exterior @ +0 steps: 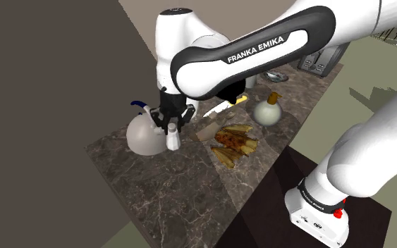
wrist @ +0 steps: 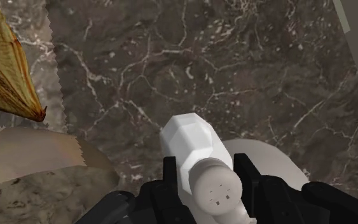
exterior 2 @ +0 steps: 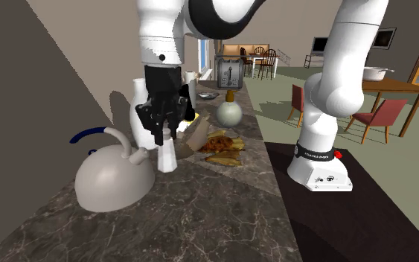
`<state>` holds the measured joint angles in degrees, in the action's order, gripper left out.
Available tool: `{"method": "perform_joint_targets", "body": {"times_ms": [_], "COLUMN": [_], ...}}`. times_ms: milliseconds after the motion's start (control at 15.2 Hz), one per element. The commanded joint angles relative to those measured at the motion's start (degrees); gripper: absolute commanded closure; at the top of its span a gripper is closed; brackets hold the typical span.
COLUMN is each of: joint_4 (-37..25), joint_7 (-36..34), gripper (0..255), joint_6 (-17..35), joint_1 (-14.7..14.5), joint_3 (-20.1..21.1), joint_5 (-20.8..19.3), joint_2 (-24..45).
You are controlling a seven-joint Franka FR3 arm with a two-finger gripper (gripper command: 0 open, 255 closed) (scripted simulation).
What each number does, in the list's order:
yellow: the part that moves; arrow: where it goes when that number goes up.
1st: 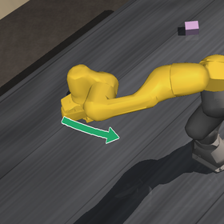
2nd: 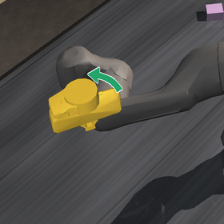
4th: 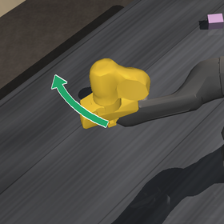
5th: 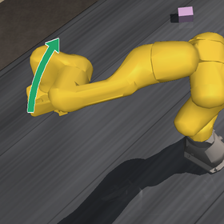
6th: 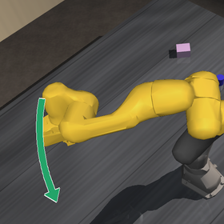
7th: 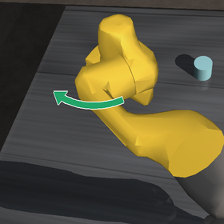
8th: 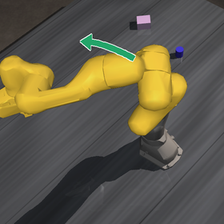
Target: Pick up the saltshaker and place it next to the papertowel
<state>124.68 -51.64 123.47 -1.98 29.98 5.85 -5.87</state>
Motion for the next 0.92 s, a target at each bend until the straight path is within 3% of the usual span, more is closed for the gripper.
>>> {"method": "perform_joint_targets", "body": {"times_ms": [0,858], "joint_4": [-0.9,-8.6], "joint_7": [0.1,0.6], "gripper": [255,255], "joint_6": [-1.6,-11.7], "joint_1": [0.0,0.2], "joint_3": [-0.1,-1.0], "joint_5": [0.3,1.2], "joint_2": [-0.7,-3.4]}}
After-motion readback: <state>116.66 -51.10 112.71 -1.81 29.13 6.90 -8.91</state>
